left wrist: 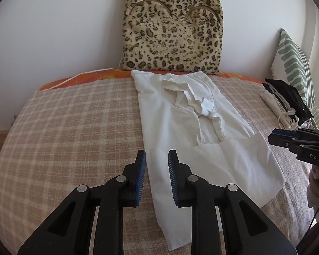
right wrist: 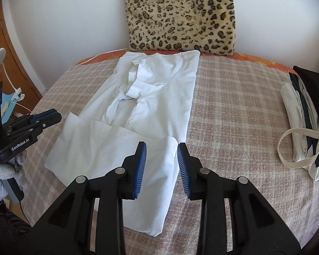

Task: Fold small clothes
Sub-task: 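Move both open tools along the shirt to its collar end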

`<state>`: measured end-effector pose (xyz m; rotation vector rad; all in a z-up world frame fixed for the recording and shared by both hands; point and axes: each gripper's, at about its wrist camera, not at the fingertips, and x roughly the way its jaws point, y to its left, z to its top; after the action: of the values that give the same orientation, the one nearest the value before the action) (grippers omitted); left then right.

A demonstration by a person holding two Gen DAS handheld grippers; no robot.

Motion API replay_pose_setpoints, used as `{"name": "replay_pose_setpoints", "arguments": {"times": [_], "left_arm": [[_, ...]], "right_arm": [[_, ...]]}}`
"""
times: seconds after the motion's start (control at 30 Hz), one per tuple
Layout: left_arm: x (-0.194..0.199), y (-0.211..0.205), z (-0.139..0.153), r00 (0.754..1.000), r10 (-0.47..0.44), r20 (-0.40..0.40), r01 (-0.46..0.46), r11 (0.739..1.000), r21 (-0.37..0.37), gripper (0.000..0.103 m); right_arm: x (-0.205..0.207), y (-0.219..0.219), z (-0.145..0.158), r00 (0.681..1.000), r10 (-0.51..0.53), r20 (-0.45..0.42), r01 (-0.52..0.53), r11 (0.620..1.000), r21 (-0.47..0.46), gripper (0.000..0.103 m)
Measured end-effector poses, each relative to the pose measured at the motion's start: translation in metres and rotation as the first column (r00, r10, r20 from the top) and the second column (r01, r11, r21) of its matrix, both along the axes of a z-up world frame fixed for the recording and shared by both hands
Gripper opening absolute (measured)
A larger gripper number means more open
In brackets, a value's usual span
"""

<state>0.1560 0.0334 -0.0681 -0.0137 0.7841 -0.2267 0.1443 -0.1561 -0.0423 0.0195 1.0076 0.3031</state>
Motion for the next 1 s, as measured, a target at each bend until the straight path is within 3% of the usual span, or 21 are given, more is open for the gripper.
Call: {"name": "replay_pose_setpoints", "arguments": {"times": [0.13, 0.3, 0.43, 0.47, 0.57, 0.73, 0.87, 1.0], "left_arm": [[0.000, 0.007, 0.000, 1.000, 0.012, -0.007, -0.012, 0.999, -0.030, 0.020], [0.004, 0.003, 0.001, 1.000, 0.018, -0.007, -0.018, 1.000, 0.001, 0.020], [0.002, -0.004, 0.009, 0.999, 0.007, 0.031, -0.008, 0.998, 0.056, 0.020], [0.002, -0.006, 0.011, 0.999, 0.000, 0.039, -0.002, 0.998, 0.068, 0.021], [0.001, -0.008, 0.017, 0.998, -0.019, 0.061, 0.014, 0.997, 0.078, 0.038], [0.009, -0.009, 0.025, 0.997, -0.045, 0.068, 0.040, 0.997, 0.066, 0.038], [0.024, -0.004, 0.026, 0.997, -0.052, 0.052, 0.051, 0.998, 0.021, 0.054], [0.048, 0.009, 0.023, 0.998, -0.052, 0.025, 0.053, 0.998, -0.020, 0.054]], "right_arm": [[-0.002, 0.001, -0.007, 0.999, 0.038, -0.023, -0.037, 0.998, 0.050, 0.032], [-0.001, 0.005, -0.018, 0.995, 0.072, -0.069, -0.069, 0.997, 0.047, 0.032], [0.006, -0.002, -0.036, 0.988, 0.039, -0.151, -0.033, 0.999, 0.038, 0.032], [0.007, -0.006, -0.037, 0.986, 0.034, -0.161, -0.025, 0.998, 0.056, 0.032], [0.011, -0.017, -0.028, 0.987, 0.015, -0.161, 0.002, 0.994, 0.108, 0.032], [0.024, -0.033, -0.008, 0.991, -0.012, -0.131, 0.034, 0.985, 0.169, 0.036], [0.042, -0.042, -0.001, 0.993, -0.035, -0.109, 0.055, 0.982, 0.180, 0.046], [0.064, -0.049, 0.000, 0.994, -0.067, -0.085, 0.080, 0.984, 0.162, 0.052]]}}
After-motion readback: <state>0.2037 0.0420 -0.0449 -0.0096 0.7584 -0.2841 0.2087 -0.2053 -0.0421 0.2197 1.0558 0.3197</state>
